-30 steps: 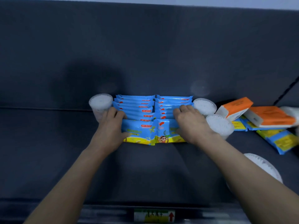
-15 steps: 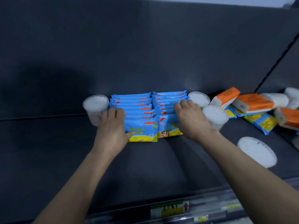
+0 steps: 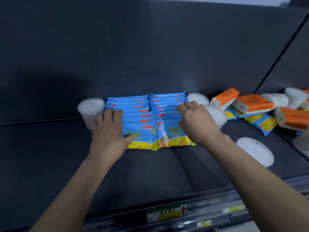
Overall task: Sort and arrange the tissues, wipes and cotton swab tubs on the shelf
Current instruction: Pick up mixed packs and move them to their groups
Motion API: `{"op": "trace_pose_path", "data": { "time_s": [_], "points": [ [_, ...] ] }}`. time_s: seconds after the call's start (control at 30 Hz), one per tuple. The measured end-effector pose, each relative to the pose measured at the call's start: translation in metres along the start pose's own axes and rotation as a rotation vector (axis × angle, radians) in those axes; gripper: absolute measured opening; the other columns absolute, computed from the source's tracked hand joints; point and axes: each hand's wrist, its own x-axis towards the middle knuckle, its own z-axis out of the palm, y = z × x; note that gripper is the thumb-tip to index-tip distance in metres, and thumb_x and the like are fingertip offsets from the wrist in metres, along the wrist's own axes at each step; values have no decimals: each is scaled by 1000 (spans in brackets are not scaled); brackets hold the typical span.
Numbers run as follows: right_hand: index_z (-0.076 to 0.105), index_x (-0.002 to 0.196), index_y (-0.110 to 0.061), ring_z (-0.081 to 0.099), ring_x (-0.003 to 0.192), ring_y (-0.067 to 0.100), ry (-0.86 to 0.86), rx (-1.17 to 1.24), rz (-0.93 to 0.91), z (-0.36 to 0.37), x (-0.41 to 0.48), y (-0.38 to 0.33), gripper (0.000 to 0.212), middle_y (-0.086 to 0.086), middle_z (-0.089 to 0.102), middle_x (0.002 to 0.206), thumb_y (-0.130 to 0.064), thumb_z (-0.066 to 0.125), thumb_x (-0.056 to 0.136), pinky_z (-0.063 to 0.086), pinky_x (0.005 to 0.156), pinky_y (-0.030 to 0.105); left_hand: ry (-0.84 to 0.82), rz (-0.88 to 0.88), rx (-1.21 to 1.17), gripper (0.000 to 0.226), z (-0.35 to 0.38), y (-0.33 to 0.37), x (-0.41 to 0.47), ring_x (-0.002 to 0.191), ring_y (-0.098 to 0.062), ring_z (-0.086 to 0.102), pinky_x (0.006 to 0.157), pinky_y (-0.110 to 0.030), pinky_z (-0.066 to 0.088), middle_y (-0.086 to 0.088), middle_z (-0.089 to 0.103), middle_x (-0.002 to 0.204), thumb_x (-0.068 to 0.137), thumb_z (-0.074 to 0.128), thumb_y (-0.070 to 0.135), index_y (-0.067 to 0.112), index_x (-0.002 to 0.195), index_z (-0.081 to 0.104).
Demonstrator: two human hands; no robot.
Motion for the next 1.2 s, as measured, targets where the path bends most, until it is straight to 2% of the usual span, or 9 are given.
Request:
{"op": "trace_pose_path", "data": {
  "time_s": [0.07,0.17,0.3,0.43,0.57,0.67,0.9,1.0,1.2],
  "points": [
    [51,124,-12,46,113,28,25,37,-22,-9,-4,11,33,7,54,121,-20,47,92,33,92,36,58,21,-56,58,-7,13,-1,106,-34,41,91,-43,32,-14,49,115,70,76,27,7,119,51],
    [52,127,-14,44,117,27,64,103,-57,-27,-13,29,36,6,54,124,-25,48,92,31,95,36,143,90,-126,36,-15,37,0,100,-35,48,87,-47,40,-14,54,107,79,63,23,7,110,54],
    [51,128,-17,43,118,25,97,117,-78,-43,-38,75,39,3,53,127,-31,51,92,32,94,34,169,190,-216,31,-17,98,2,96,-33,54,85,-47,45,-10,57,101,81,49,28,9,104,57],
    [51,127,-19,43,118,25,117,134,-62,-49,-68,132,38,2,53,127,-32,53,91,32,92,34,167,261,-255,28,-9,168,-1,93,-28,55,83,-40,43,-7,59,100,81,49,27,11,102,58],
    [57,121,-14,49,112,31,125,161,-38,-49,-97,189,36,8,58,121,-28,58,88,37,92,41,136,337,-297,28,2,237,-5,94,-25,55,85,-34,40,-6,60,101,82,48,28,12,102,59],
    [60,117,-10,51,109,35,135,193,5,-45,-120,232,35,12,61,115,-23,62,85,40,92,43,124,366,-338,23,11,283,-8,95,-18,51,85,-26,35,-4,60,101,81,54,21,12,101,60],
    [64,112,-7,57,99,39,120,220,144,-30,-162,309,36,16,65,104,-19,70,79,47,84,49,35,450,-397,23,41,365,-11,91,-14,53,81,-30,40,2,62,95,82,49,29,17,98,61],
    [62,117,-9,55,106,37,93,202,236,-26,-178,328,37,14,63,111,-21,68,82,45,89,47,-21,513,-475,19,56,391,-12,91,-10,51,81,-28,40,5,61,95,80,56,20,16,97,63],
    [55,126,-15,47,119,30,-26,124,410,-21,-213,366,41,8,57,125,-26,62,87,38,96,40,-144,616,-545,19,89,433,-4,93,-14,52,84,-31,41,2,61,97,82,56,22,17,99,62]
  ]
}}
